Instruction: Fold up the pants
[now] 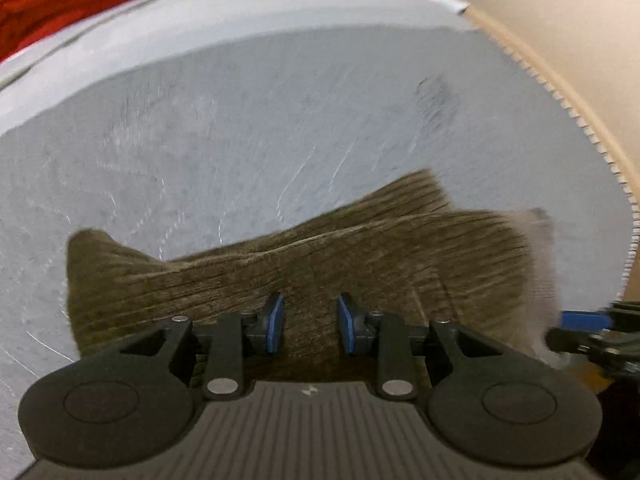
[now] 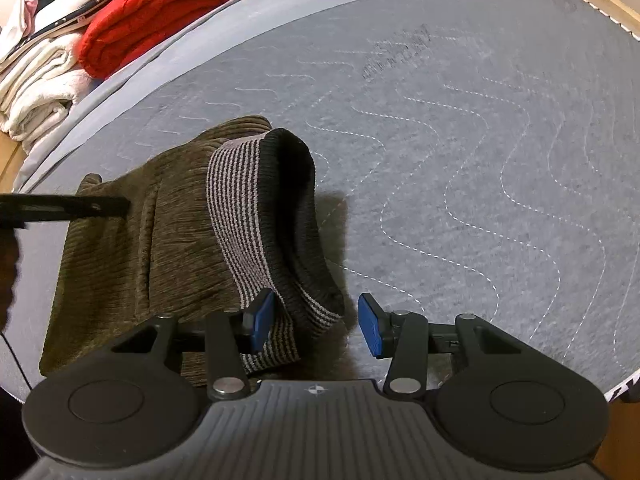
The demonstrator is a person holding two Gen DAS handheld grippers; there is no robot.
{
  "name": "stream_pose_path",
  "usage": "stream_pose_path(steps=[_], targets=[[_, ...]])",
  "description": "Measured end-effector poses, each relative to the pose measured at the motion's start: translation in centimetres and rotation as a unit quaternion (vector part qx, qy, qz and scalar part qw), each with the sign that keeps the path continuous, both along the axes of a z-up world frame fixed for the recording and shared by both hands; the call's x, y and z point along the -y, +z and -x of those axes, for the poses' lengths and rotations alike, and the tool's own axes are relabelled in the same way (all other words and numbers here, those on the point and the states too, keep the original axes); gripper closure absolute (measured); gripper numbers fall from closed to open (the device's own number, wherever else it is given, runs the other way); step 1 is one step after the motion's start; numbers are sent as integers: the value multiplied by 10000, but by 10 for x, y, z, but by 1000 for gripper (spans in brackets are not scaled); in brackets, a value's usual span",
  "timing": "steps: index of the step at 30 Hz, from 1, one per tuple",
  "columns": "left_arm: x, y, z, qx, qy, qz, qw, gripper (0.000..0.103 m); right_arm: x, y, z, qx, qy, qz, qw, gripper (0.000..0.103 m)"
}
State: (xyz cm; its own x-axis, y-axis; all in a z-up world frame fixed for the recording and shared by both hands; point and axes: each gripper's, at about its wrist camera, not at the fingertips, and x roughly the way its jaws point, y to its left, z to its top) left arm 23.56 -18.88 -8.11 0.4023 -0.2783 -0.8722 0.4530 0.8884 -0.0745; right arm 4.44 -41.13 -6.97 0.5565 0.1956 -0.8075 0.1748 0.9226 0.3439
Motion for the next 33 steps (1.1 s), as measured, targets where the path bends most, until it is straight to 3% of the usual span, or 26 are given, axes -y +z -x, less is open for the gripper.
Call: stream_pose_path(steps=[5, 16, 19, 22, 26, 30, 33], targets=[[13, -7, -3, 137, -17, -209, 9997, 71, 1, -2, -4, -45, -36, -16, 10000, 56], [3, 1, 1, 111, -117, -114, 9998, 70, 6, -4, -1, -13, -114, -118, 9999, 41], [0, 7, 4, 99, -92, -93, 9999, 66, 7, 4, 4, 140, -145, -155, 9997, 41], [-5, 20, 11, 232, -174, -27, 9996, 56, 2, 36, 14, 789, -111, 146, 9967, 42], [-16, 37, 24, 394, -416, 130, 9983, 55, -9, 76, 11, 1534, -93, 407, 9873, 42], [-26, 48, 45, 401, -865, 252, 9951, 55, -39, 92, -20, 1716, 257, 968, 9801, 42], [-30, 52, 69, 414, -1360, 208, 9896, 55, -59, 84, -48, 1507, 467, 1253, 9795, 44]])
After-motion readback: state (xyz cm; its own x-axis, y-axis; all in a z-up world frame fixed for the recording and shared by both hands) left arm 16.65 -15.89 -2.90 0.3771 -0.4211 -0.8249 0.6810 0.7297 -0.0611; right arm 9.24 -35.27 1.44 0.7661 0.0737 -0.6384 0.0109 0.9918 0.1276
